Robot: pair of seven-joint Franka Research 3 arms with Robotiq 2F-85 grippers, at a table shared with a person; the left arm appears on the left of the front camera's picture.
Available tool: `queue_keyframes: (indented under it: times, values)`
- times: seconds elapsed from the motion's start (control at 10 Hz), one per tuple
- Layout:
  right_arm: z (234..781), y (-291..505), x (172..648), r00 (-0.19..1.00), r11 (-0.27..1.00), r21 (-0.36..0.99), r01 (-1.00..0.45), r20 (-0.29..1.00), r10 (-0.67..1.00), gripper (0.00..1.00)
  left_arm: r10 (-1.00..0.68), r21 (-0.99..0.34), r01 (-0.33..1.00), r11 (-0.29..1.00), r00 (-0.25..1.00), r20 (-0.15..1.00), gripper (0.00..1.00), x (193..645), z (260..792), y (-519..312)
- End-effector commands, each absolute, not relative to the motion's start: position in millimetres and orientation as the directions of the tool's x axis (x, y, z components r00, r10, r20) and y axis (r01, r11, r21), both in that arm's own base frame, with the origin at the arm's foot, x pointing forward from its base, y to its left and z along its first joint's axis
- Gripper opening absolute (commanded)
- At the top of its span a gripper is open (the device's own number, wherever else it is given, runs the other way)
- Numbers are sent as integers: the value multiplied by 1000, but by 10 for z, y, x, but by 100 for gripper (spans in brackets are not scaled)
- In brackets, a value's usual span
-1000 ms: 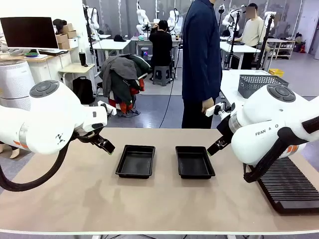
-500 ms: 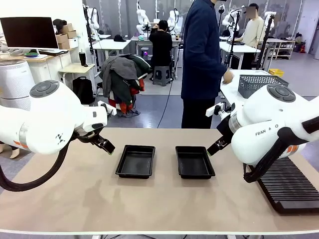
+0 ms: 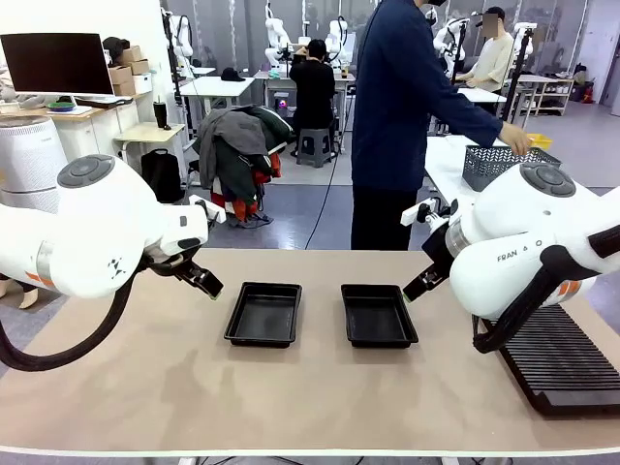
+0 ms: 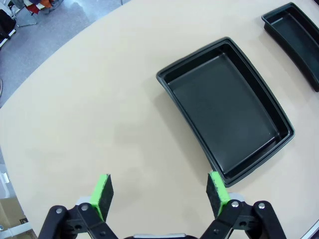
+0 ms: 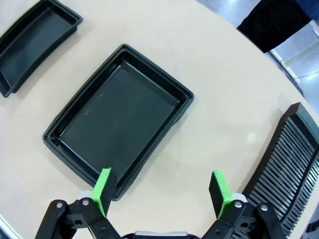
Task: Inspect and transfer BCBs to ESD trays.
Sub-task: Pick up the Blank PCB from the PCB Rack and place it in the left ESD tray.
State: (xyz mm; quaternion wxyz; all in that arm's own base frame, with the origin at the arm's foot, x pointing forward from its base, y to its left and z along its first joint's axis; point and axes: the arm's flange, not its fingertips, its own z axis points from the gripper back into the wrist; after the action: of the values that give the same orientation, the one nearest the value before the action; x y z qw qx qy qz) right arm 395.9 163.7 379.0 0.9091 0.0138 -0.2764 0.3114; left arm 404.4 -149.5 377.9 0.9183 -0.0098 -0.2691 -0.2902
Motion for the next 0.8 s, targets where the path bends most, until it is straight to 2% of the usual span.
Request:
queue_keyframes:
  times: [0.0, 0.1, 0.3, 0.5, 0.7]
  values:
    - [4316, 1430, 3847, 729, 858, -20, -513, 517, 448, 100, -461, 68, 494, 867, 740, 490, 100, 4009, 4254, -1378]
    - [4601, 1310, 3816, 747, 866, 12, -499, 513, 423, 100, -407, -2, 473, 881, 759, 508, 100, 3970, 4476, -1336]
    - [5090, 1105, 3740, 765, 885, 100, -455, 552, 331, 100, -324, -84, 403, 911, 828, 457, 100, 3910, 4885, -1201]
    - [5506, 723, 3669, 851, 869, 275, -411, 458, 257, 100, -178, -240, 310, 920, 876, 448, 100, 3790, 5360, -1031]
    - [5818, 334, 3615, 890, 852, 376, -365, 410, 200, 100, -116, -261, 245, 934, 897, 426, 100, 3695, 5714, -981]
